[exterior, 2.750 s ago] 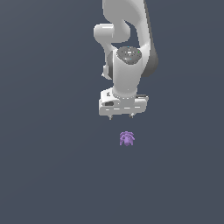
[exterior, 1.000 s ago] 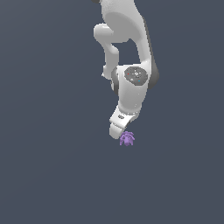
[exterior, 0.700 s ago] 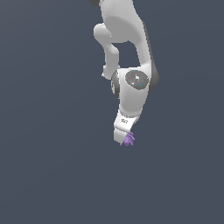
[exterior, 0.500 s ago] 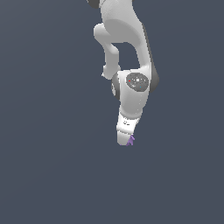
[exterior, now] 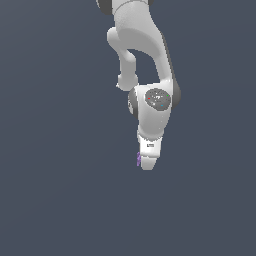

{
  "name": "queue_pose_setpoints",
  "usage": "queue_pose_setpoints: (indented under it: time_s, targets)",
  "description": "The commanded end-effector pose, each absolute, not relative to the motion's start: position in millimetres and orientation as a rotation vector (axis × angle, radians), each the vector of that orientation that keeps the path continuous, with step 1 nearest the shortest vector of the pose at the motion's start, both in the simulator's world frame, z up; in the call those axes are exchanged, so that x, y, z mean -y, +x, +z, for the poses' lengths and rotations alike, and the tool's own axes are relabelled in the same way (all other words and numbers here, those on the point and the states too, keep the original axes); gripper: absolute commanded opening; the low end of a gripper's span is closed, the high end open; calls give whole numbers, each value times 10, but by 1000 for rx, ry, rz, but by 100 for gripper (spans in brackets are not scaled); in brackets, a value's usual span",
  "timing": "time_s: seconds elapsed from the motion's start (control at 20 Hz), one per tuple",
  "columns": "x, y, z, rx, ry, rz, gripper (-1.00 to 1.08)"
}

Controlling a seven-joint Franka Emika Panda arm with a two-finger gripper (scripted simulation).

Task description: Pick up the object and move it to a goal position.

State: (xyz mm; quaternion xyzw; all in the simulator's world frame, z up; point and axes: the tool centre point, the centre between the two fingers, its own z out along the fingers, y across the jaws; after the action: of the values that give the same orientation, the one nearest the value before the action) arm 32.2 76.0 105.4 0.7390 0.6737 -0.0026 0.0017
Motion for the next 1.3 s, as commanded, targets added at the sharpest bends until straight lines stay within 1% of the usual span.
queue_pose_setpoints:
  time_s: [0.0,0.7,1.25]
  targets:
    - [-772,336,1033,-2166,2272,-5,100]
    - [-787,355,963,-2242,2200,-1,100]
    - [-794,346,511,-2248,2194,0,100]
